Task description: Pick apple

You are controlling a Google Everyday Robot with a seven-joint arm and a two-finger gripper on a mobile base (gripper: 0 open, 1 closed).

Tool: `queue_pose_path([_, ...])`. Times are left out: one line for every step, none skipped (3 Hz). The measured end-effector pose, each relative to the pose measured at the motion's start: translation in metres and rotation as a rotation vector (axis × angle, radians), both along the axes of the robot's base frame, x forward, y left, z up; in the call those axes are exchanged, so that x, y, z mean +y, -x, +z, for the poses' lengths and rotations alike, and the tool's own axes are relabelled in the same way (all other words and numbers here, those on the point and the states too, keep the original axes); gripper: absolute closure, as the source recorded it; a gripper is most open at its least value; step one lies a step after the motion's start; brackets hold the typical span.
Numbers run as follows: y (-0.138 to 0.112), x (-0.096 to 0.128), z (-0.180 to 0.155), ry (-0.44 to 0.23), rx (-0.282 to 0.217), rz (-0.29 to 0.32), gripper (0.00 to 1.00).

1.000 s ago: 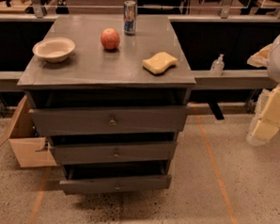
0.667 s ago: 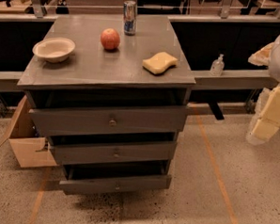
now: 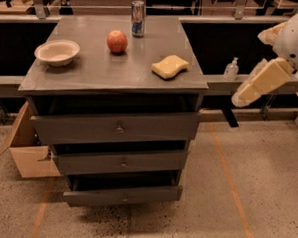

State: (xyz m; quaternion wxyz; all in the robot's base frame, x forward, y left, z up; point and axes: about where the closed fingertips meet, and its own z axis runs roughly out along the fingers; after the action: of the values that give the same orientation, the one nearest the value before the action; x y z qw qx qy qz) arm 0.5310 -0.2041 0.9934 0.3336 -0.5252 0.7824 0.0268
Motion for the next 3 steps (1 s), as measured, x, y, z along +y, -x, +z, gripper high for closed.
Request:
queue_pose_path([-0.054, 0.032, 0.006, -0.187, -0.070, 0.013, 0.00])
queue_pose_path([-0.094, 0.068, 0.003, -0.303, -0.096, 0.041, 0.00])
queue_pose_path([-0.135, 0.102, -0.001, -0.364, -0.152, 0.078, 0.00])
